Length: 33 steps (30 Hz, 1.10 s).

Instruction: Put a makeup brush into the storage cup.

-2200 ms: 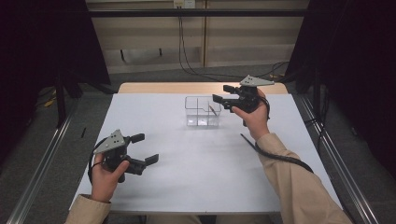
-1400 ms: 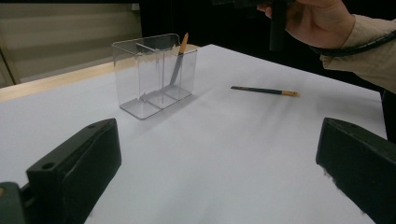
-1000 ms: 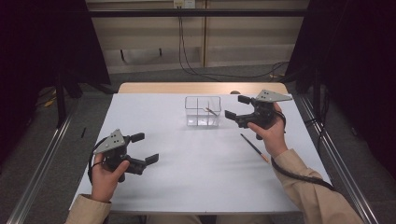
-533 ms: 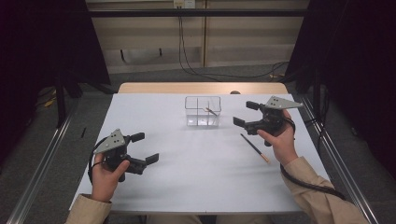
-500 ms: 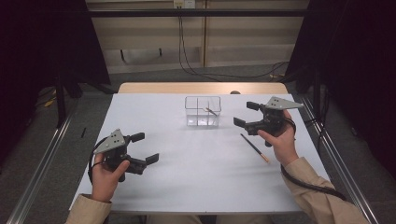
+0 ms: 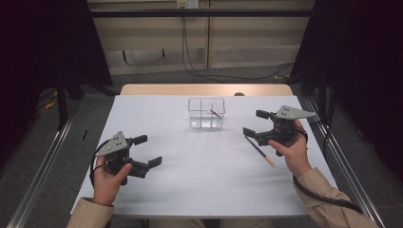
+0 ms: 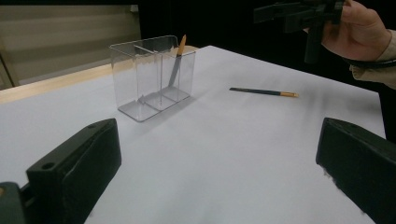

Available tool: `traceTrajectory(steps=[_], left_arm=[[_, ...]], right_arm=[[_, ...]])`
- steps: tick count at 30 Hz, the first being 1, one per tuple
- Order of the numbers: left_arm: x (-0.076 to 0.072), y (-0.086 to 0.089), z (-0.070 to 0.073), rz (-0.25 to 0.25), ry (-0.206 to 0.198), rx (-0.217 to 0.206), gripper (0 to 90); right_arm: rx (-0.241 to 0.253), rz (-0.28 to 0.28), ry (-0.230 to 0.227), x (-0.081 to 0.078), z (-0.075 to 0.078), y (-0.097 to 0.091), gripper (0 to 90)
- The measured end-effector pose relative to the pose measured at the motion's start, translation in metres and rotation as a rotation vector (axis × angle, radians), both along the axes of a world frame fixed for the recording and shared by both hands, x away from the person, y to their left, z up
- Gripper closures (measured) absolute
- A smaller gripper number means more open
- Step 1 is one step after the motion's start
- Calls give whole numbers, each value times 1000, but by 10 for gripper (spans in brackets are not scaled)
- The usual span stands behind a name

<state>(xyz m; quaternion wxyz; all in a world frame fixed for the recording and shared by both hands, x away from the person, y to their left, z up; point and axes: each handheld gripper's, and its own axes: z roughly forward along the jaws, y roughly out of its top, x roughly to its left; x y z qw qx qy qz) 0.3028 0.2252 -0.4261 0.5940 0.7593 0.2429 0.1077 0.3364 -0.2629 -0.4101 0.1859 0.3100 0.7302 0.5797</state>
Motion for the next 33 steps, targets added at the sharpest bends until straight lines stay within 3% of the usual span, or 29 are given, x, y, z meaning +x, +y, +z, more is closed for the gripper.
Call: traceTrajectory(steps=[12, 33], left_arm=[[0, 0, 0, -3, -3, 2, 1], [2, -1, -1, -8, -5, 5, 1]], right_arm=[[15, -6, -1, -17, -4, -13, 56], [1, -19, 5, -38, -12, -28, 54]])
